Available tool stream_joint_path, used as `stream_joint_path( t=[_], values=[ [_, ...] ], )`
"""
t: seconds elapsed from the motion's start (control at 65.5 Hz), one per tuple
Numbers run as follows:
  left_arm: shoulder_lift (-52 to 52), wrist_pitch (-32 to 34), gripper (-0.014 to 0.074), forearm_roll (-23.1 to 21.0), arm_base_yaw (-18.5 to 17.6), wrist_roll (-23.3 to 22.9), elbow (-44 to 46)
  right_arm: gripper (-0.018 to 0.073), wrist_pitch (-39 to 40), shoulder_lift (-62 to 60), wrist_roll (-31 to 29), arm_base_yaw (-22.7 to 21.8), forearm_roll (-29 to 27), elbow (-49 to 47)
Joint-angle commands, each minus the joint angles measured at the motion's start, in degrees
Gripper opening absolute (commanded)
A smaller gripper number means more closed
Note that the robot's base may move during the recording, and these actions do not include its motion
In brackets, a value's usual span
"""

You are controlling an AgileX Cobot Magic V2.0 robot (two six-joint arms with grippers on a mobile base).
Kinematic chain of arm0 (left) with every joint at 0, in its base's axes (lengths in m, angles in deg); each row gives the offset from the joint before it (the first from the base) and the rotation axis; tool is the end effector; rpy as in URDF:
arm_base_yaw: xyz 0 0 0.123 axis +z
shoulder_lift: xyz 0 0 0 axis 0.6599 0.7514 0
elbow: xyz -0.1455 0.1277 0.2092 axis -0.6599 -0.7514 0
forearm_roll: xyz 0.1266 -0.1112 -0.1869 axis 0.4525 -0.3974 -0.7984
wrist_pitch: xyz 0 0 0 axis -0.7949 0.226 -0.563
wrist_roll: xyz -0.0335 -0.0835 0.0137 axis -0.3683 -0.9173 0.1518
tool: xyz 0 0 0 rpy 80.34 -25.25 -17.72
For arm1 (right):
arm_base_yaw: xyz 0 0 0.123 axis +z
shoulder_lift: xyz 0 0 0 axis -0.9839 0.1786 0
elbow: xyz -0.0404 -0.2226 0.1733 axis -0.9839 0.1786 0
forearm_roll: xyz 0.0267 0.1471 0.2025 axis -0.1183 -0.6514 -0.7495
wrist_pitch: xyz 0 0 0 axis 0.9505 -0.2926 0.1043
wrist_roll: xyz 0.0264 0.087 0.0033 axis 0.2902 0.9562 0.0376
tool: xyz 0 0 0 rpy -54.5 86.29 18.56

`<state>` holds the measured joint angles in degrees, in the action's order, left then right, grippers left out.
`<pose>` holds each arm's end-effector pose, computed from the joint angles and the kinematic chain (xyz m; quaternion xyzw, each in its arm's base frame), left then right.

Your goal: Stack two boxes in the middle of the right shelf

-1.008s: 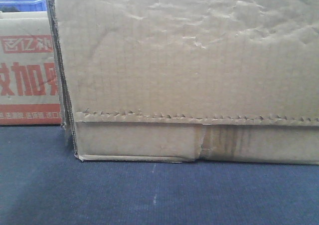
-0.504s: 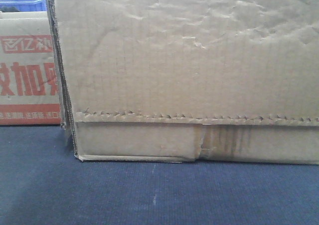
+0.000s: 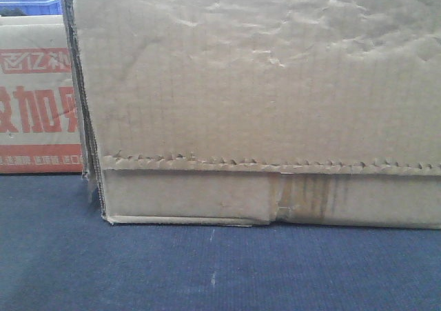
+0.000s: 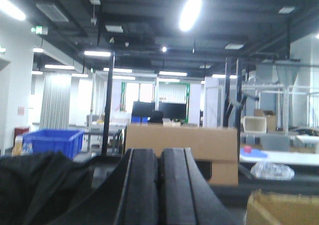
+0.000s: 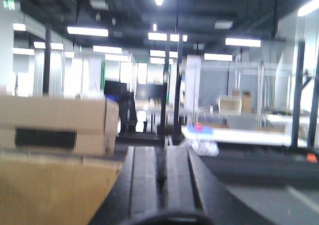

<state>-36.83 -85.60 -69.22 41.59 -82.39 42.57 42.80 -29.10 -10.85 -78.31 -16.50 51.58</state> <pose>0.0159 0.0000 0.3461 -0.0085 0.5267 -0.0092 0.8500 0.0179 0.0013 0.3286 -0.0128 0.5579 0.0093 0.8298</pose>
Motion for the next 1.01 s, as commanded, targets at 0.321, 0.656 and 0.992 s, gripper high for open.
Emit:
stream_joint_path(
  t=[0.321, 0.656, 0.992],
  values=[
    [23.9, -26.8, 0.0167, 0.6, -1.0, 0.1, 28.7, 0.0193, -16.8, 24.8, -0.1, 0.0, 0.1, -28.0],
    [34.9, -31.9, 0.0596, 0.5, -4.5, 0.1, 29.9, 0.0570, -17.1, 37.1, -0.1, 0.0, 0.1, -28.6],
    [59.9, -60.6, 0.0568, 0.9, -3.2, 0.2, 54.3, 0.0570, -17.1, 37.1, -0.1, 0.3, 0.1, -28.6]
  ],
)
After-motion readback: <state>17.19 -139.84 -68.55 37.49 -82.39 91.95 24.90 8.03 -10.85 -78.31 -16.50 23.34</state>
